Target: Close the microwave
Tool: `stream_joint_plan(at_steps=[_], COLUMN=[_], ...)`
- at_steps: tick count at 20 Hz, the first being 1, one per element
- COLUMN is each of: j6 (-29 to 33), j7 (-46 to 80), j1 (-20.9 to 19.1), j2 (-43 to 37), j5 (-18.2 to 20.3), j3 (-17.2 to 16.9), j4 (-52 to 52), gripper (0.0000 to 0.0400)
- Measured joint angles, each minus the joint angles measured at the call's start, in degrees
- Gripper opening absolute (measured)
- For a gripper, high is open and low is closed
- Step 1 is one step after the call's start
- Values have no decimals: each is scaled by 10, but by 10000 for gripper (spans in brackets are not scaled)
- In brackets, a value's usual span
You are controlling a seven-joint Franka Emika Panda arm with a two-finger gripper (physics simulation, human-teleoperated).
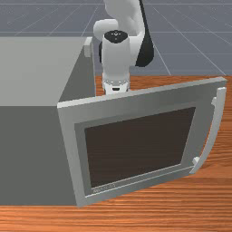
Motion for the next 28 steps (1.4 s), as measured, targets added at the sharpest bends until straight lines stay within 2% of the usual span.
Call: stream_joint_plan(at_steps=[1,2,3,5,6,7,8,10,12,13,16,21,28], j6=[0,0,0,0,0,0,-9,-15,-31,-22,-48,-137,-208], j7=[0,0,0,0,8,7,2,2,1,-5,-12,-2,3], j1=[0,0,0,0,4,4,1,1,1,0,-1,1,2], j2=[0,0,0,0,0,-1,-1,-5,-11,-20,-38,-65,-107], j5=[0,0,0,0,-9,-7,-1,-1,-1,-2,-2,-1,-10], j3=[0,0,0,0,-4,-3,0,0,0,1,2,0,0], j4=[0,0,0,0,0,-1,1,-2,4,-4,3,47,89], gripper=[243,148,90,33,177,265,318,370,389,393,399,400,400])
